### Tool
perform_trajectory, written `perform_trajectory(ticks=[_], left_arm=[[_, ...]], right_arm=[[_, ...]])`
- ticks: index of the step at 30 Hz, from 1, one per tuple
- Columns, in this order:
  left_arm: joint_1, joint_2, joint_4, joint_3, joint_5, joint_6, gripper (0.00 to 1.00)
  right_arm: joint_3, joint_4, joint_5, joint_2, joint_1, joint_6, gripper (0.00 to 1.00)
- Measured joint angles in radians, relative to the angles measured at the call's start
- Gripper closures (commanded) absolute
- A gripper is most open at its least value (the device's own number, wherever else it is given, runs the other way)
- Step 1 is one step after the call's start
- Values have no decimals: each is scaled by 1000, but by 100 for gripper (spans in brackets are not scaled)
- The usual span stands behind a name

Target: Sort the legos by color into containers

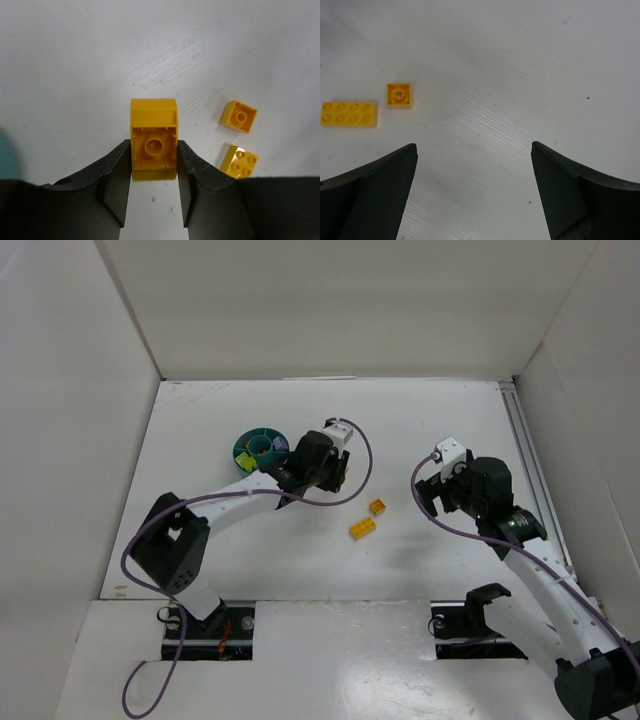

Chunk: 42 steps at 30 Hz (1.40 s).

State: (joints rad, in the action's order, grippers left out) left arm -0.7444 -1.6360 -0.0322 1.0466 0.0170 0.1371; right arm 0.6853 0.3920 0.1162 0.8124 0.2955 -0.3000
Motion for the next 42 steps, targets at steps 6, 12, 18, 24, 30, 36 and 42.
perform_trajectory(ticks=[6,12,18,24,30,36,42], left_arm=[[7,212,15,0,-100,45,100],[153,369,54,-26,-195,112,100],[433,446,137,-72,-250,225,97],[550,506,178,-106,-257,286,95],[550,507,179,-106,-254,298,95],[550,504,179,-106,-251,298,95],[550,504,179,-106,-233,297,95]], right_arm=[[0,-1,0,14,0,0,0],[0,-2,0,33,-4,0,0],[-4,-4,4,33,-7,-8,0],[-10,-4,9,48,-14,-11,0],[-10,-4,9,60,-15,-11,0],[-10,-4,8,60,-15,-11,0],[-10,-4,8,65,-15,-11,0]])
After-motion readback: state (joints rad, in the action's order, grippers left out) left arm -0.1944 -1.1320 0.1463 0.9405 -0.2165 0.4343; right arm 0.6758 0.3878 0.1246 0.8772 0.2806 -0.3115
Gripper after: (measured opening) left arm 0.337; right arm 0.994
